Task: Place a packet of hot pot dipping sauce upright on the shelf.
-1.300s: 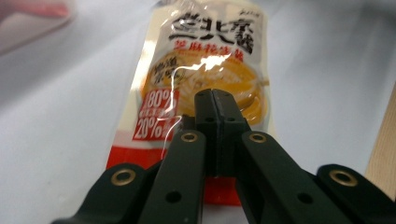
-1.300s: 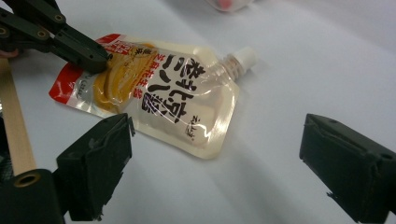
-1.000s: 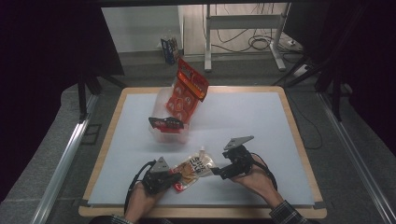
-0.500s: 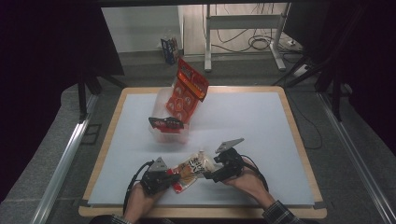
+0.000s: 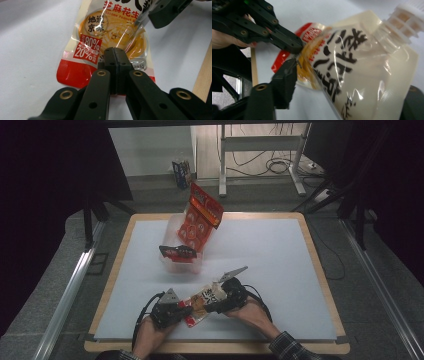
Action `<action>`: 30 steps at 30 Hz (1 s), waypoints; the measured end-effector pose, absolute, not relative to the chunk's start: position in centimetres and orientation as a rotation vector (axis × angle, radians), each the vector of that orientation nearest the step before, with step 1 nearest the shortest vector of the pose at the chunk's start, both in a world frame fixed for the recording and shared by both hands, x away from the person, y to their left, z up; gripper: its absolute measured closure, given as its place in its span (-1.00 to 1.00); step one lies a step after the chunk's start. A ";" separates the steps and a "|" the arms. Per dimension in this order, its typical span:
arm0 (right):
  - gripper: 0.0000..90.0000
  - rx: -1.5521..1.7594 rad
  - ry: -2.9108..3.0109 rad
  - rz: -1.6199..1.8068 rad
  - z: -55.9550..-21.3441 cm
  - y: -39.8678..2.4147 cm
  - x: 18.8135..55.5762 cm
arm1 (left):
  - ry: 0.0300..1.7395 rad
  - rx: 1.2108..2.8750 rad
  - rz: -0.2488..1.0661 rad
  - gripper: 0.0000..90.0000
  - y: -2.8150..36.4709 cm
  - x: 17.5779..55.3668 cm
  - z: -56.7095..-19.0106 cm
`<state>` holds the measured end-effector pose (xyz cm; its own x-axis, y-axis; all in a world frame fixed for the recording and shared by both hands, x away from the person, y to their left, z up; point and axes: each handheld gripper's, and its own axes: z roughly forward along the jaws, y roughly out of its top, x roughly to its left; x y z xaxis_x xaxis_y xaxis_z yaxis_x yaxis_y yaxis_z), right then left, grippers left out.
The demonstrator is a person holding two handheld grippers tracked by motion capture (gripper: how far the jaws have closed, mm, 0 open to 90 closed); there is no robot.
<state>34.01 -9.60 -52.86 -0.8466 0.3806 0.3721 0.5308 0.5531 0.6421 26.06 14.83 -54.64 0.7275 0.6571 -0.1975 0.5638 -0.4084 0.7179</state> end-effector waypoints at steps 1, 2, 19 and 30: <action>-0.17 -0.765 -2.576 -1.193 -52.7 -9.5 34.1 | 0.922 2.113 0.144 1.00 14.9 26.1 -54.6; -0.12 -0.766 -2.545 -1.218 -52.5 -9.4 34.2 | 0.922 2.113 0.143 1.00 14.9 26.1 -54.6; 0.79 -0.745 -2.603 -1.260 -48.7 -8.7 33.9 | 0.825 2.112 0.279 0.47 14.8 25.0 -53.4; 0.91 -0.704 -2.605 -1.340 -46.1 -9.6 34.0 | 0.896 2.145 0.325 0.20 14.8 25.3 -53.7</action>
<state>34.03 -9.60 -46.12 -0.8830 0.3454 0.3179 0.4595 0.4974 0.7358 25.29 14.85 -53.69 0.7198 0.6918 -0.0573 0.4943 -0.4529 0.7420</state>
